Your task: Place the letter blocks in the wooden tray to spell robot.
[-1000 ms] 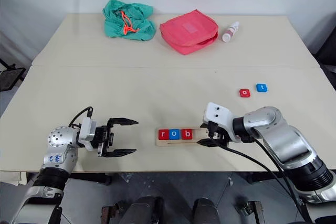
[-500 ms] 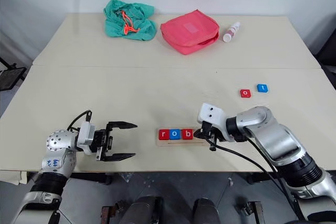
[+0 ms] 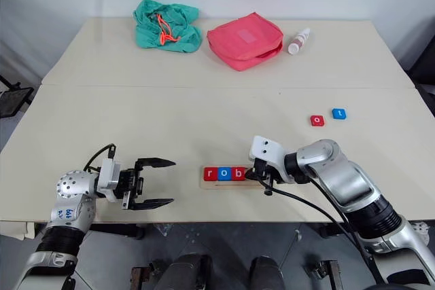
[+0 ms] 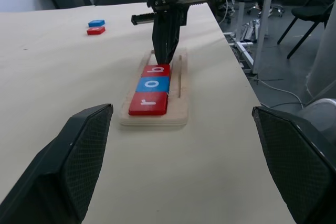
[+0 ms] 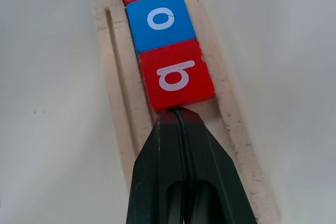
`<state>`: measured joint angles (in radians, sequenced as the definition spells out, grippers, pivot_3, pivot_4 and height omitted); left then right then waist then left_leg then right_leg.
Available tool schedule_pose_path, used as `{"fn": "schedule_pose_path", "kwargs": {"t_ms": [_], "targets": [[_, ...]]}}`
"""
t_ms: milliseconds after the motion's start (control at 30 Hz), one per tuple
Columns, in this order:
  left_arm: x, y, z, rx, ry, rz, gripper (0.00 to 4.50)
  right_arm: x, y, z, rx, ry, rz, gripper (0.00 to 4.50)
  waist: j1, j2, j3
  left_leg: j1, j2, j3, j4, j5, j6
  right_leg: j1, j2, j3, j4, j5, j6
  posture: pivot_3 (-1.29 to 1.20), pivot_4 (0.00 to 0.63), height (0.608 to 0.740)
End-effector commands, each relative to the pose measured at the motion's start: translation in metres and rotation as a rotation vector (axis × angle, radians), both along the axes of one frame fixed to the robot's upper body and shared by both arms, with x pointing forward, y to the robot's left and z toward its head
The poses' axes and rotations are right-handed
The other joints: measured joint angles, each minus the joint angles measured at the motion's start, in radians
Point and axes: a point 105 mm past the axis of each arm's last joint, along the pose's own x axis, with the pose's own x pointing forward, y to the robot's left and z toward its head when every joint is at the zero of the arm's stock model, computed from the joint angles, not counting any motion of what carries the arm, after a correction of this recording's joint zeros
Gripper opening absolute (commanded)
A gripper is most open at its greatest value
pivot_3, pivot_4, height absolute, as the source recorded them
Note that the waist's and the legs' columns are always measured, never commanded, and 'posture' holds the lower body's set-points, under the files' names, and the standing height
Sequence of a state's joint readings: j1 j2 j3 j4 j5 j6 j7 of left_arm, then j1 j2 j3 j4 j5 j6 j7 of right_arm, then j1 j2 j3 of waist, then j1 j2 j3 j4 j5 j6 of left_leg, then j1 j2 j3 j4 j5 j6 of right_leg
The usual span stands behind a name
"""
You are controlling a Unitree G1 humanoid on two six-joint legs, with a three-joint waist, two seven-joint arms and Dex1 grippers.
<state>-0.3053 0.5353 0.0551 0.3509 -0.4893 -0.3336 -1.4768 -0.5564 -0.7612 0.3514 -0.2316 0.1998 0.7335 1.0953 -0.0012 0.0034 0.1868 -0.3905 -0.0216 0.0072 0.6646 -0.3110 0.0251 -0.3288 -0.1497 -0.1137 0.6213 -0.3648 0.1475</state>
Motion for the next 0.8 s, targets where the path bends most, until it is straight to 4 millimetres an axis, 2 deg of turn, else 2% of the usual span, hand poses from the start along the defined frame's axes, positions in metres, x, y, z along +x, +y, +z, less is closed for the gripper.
{"fn": "schedule_pose_path", "kwargs": {"t_ms": [33,300,333,400,567,767,800], "targets": [[0.001,0.002,0.008,0.006,-0.039,0.003,4.5,0.001,-0.004,0.015,0.003,-0.063,0.007,0.02,0.001,0.0,0.0,0.0,0.0,0.0,0.0,0.0,0.0,0.0,0.0,0.0,0.0,0.0,0.0,0.0,0.15,0.74],[0.006,-0.002,0.007,-0.001,-0.033,-0.009,4.5,0.001,-0.037,0.044,0.069,-0.145,-0.131,0.02,0.003,0.0,0.0,0.0,0.0,0.0,0.0,0.0,0.0,0.0,0.0,0.0,0.0,0.0,0.0,0.0,0.15,0.74],[0.006,-0.003,0.007,-0.003,-0.033,-0.011,4.5,0.001,-0.042,0.049,0.103,-0.155,-0.169,0.18,0.003,0.0,0.0,0.0,0.0,0.0,0.0,0.0,0.0,0.0,0.0,0.0,0.0,0.0,0.0,0.0,0.15,0.74],[0.006,-0.004,0.007,-0.007,-0.03,-0.015,4.5,0.003,-0.056,0.059,0.204,-0.203,-0.268,0.62,0.004,0.0,0.0,0.0,0.0,0.0,0.0,0.0,0.0,0.0,0.0,0.0,0.0,0.0,0.0,0.0,0.15,0.74],[0.009,-0.003,0.006,-0.018,-0.024,-0.015,4.5,0.004,-0.119,0.056,0.3,-0.338,-0.621,2.28,0.019,0.0,0.0,0.0,0.0,0.0,0.0,0.0,0.0,0.001,0.0,0.0,0.0,0.0,0.0,0.0,0.15,0.74],[0.012,-0.002,0.007,-0.017,-0.022,-0.012,4.5,-0.008,-0.146,0.047,0.354,-0.412,-0.785,4.44,0.023,0.0,0.0,0.001,0.0,0.002,0.0,0.0,0.0,0.001,0.0,0.001,0.0,0.0,0.0,0.0,0.15,0.74],[0.013,-0.001,0.007,-0.016,-0.022,-0.012,4.5,-0.009,-0.15,0.046,0.364,-0.423,-0.809,4.48,0.023,0.0,0.0,0.001,0.0,0.002,0.0,0.0,0.0,0.001,0.0,0.001,0.0,0.0,0.0,0.0,0.15,0.74]]}}
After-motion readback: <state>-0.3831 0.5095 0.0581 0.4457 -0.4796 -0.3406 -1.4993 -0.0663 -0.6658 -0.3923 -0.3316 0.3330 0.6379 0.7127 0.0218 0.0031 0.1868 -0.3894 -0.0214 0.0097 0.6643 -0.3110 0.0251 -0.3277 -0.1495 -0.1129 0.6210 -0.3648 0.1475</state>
